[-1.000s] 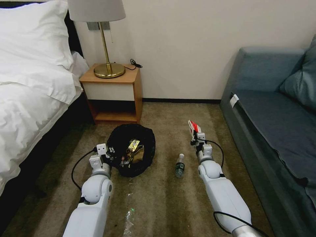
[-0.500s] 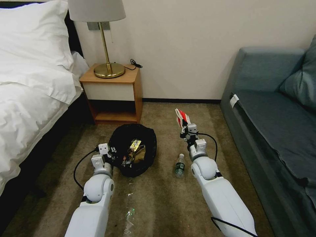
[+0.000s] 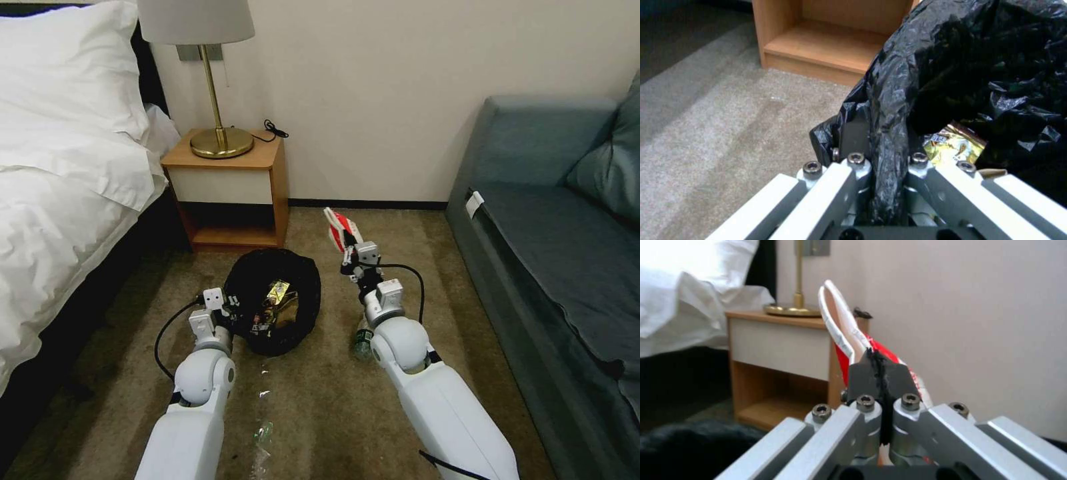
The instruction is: Pick up the trash bin, then pick up the garbage on the floor and place it into the trash bin.
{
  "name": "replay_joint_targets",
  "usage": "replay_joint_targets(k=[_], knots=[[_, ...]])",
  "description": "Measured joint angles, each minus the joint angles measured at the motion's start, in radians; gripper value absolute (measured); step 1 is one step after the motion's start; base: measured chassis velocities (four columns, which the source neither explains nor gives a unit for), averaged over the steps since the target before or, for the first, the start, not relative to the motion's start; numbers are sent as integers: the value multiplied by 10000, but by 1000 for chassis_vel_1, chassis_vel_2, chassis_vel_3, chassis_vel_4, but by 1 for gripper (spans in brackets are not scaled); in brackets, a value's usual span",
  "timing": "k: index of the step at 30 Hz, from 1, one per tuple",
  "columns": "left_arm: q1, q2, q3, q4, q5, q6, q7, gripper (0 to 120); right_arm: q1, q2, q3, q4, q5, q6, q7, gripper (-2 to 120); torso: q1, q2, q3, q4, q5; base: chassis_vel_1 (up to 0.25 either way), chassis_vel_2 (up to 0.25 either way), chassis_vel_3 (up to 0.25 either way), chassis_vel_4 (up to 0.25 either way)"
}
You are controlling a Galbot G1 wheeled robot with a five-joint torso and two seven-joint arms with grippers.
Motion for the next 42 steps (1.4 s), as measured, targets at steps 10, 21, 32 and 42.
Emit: replay_joint_targets(k=[10,21,32,42], knots=[[-92,-243,147,167,194,-9,-6,2,-214,86,-647,647,-252,-93,6,0,0,0,0,-1,0,0,0,0,0],[-223,-350,299,253,209,-11,-45,2,-588,193,-1198,716,-625,-114,-5,0,0,1,0,0,0,0,0,0,0],[-325,-347,225,355,169,-3,-56,2,-412,137,-1068,364,-847,228,-22,0,0,1,0,0,0,0,0,0,0],[-519,-150,104,264,54,30,-60,2,-533,24,-429,-336,-833,296,398,12,0,0,0,-1,0,0,0,0,0]])
